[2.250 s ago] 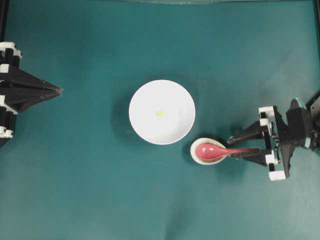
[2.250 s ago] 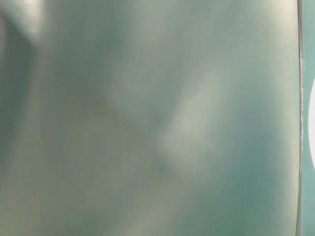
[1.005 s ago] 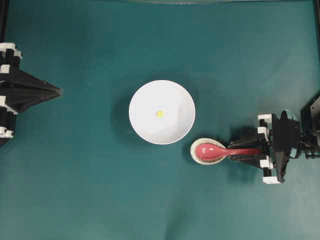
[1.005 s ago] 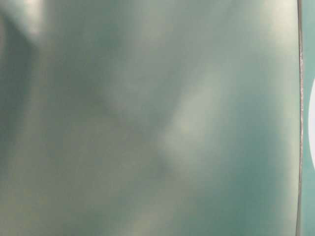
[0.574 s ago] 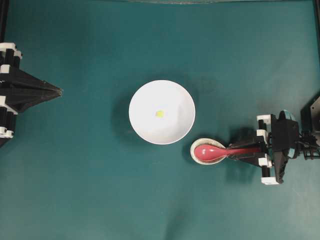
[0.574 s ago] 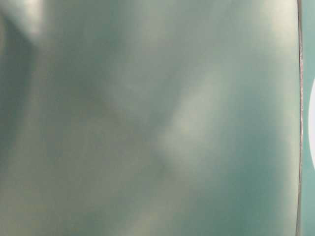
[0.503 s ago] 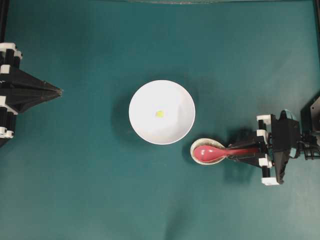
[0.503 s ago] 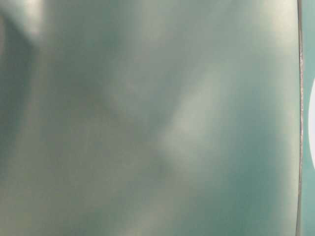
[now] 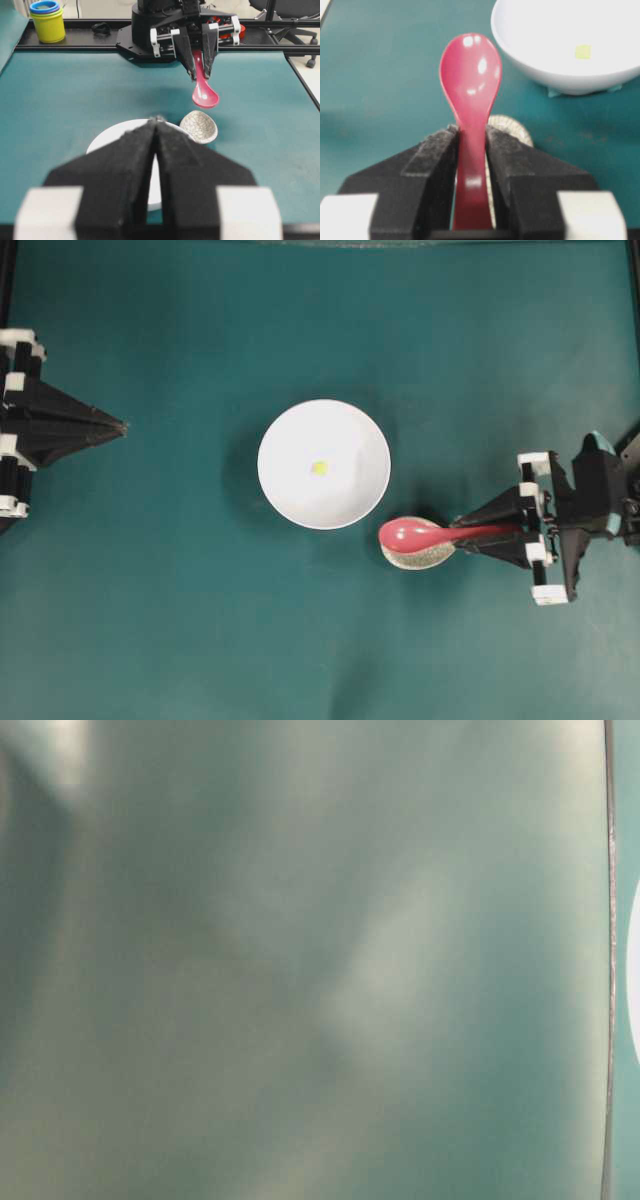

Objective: Scoop the yellow hexagonal prism block from the bowl with a spoon using the right arm.
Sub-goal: 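Lift the pink spoon and carry it over the white bowl, then lower the spoon bowl into the white bowl beside the yellow block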

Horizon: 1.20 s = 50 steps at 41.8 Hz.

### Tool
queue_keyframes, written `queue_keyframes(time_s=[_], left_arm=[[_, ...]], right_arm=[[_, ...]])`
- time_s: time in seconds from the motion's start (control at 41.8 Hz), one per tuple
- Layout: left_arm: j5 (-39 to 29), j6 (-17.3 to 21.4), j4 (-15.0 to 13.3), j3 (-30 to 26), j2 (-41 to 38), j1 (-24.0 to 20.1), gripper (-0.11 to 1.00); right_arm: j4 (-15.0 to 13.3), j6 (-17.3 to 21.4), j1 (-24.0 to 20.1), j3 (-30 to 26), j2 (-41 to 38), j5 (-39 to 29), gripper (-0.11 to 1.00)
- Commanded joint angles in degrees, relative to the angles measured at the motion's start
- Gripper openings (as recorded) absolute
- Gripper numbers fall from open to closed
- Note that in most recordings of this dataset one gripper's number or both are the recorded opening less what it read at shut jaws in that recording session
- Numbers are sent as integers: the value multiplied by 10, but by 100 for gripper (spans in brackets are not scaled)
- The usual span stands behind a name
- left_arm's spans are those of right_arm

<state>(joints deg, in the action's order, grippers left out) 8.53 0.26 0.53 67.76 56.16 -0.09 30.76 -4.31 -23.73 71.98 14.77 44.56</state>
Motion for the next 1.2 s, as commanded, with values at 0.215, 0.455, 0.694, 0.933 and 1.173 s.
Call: queue_keyframes(time_s=[0.215,0.455,0.694,0.933,1.173], left_arm=[[3,0,2,-10,-3,-1,0],[2,1,1,-10,-6,-1,0],[2,2,3,-11,-1,-1,0],[4,2,3,-11,-1,-1,0],[4,2,3,-11,-1,-1,0]], right_arm=[[-1,-64,123,-123,81,-286,24],[-10,-76,221,-213,81,-484,24],[-11,-76,283,-282,79,-613,24],[-16,-72,321,-327,47,-704,24],[-36,-70,327,-373,-5,-753,24]])
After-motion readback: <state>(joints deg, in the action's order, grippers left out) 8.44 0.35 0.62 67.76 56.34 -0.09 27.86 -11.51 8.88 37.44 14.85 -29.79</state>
